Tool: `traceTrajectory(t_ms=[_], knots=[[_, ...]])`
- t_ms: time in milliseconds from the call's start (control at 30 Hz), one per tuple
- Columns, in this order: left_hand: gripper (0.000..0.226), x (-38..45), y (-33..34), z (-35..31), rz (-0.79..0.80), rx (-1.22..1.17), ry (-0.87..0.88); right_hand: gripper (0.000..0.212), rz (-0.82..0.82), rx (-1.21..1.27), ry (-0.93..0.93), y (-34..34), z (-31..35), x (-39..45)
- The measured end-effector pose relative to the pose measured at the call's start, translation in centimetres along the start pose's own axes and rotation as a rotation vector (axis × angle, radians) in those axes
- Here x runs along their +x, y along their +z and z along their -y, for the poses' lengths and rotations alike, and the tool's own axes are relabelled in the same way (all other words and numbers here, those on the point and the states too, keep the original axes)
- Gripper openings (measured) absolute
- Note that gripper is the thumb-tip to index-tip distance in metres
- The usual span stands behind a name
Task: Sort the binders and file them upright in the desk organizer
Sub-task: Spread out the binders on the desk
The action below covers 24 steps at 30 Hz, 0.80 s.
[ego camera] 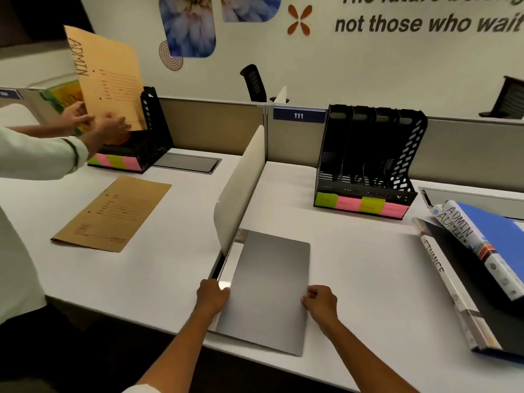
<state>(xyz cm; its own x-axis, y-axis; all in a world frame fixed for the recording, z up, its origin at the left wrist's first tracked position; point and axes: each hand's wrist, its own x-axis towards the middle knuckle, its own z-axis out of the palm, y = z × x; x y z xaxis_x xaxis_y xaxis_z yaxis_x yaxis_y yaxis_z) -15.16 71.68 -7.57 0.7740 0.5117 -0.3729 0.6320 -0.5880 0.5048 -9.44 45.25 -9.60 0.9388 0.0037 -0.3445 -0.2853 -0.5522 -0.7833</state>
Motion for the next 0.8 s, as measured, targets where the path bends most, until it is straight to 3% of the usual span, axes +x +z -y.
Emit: traceTrajectory(t_ms=[267, 300, 367, 433, 500, 800], knots=[[0.031, -0.6, 0.5, -0.1, -0.005, 0.096, 0.023, 0.033, -0.082, -0.14, 0.023, 1.7, 1.0, -0.7], [0.031, -0.6, 0.6, -0.2, -0.007, 0.086, 0.027, 0.03, -0.085, -0.161, 0.012, 1.8, 1.1, -0.8], [0.037, -0.6, 0.5, -0.3, -0.017, 0.063, 0.045, 0.003, -0.072, -0.22, 0.001, 1.9, 1.0, -1.0], [0.046, -0.6, 0.5, -0.6, -0.046, 0.038, 0.081, 0.036, -0.06, -0.251, 0.002, 2.0, 0.5, -1.0], [0.057, -0.6, 0.7, -0.9, -0.073, 0.009, 0.145, 0.053, -0.064, -0.245, -0.006, 1.8, 0.3, -1.5], [0.079, -1.5, 4.0, -4.8, -0.103, 0.16, 0.495, 0.078, -0.206, -0.669, -0.197, -1.8, -2.4, -2.9]])
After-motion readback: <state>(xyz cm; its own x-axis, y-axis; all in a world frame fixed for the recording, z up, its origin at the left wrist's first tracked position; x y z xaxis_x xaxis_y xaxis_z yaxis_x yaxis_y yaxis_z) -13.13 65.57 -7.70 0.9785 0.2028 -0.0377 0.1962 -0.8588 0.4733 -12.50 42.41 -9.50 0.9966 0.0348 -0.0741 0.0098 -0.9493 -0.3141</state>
